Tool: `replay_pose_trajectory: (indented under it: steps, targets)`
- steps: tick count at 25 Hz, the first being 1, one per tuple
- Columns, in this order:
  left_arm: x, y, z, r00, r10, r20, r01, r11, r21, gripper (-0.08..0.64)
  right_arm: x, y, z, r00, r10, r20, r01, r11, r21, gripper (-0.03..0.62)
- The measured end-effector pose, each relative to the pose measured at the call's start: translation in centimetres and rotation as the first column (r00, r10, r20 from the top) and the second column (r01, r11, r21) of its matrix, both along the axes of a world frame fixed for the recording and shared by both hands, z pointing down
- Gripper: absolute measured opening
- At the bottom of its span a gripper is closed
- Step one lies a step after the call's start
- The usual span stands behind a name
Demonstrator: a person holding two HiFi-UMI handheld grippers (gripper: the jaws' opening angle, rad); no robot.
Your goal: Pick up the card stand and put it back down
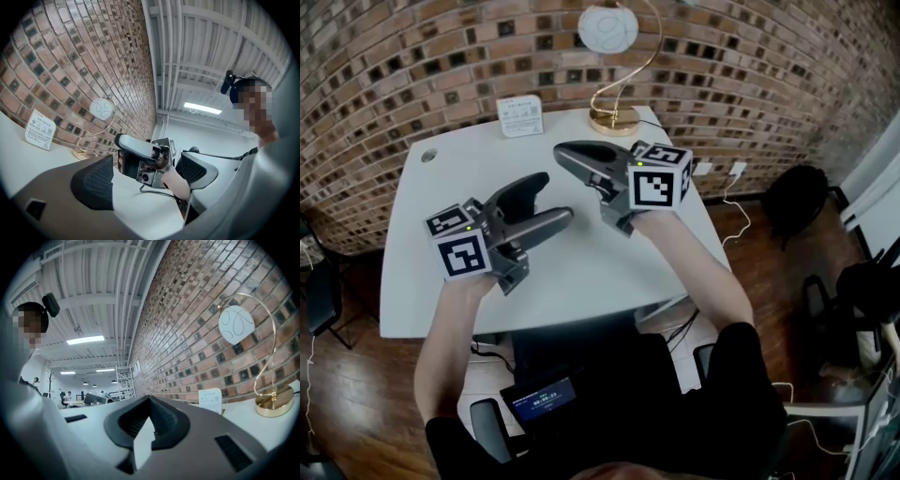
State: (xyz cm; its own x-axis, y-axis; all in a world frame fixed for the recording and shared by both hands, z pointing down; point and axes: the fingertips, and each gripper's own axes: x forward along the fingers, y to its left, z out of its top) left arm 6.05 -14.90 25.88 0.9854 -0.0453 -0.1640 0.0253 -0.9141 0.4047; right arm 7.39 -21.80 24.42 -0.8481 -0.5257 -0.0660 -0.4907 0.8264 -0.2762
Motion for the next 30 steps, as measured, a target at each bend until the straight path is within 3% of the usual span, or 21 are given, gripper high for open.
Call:
replay_pose_trajectory:
  steps: [14, 21, 26, 30]
  targets:
    - [0.8, 3.7, -0.5, 1.000, 0.010, -0.010, -0.010, 1.000, 0.001, 0.446, -0.6, 6.5, -1.0, 0.994, -0.079, 0.076, 0.075, 0.996, 0.047, 0.017]
    - [1.4, 6.0, -4.1, 0.998, 0.000, -0.060, 0.004, 0.998, 0.066, 0.446, -0.2, 10.0, -3.8, 0.996, -0.071, 0.047, 0.065, 0.989, 0.132, 0.017]
    - [1.2, 7.6, -5.8, 0.998, -0.018, -0.052, 0.024, 0.993, 0.120, 0.446, -1.3, 13.0, -5.4, 0.994, -0.096, 0.057, 0.084, 0.978, 0.189, 0.017]
    - [0.7, 8.8, -5.9, 0.998, -0.030, -0.060, 0.037, 0.992, 0.122, 0.446, -2.3, 15.3, -5.1, 0.990, -0.124, 0.074, 0.105, 0.971, 0.216, 0.017]
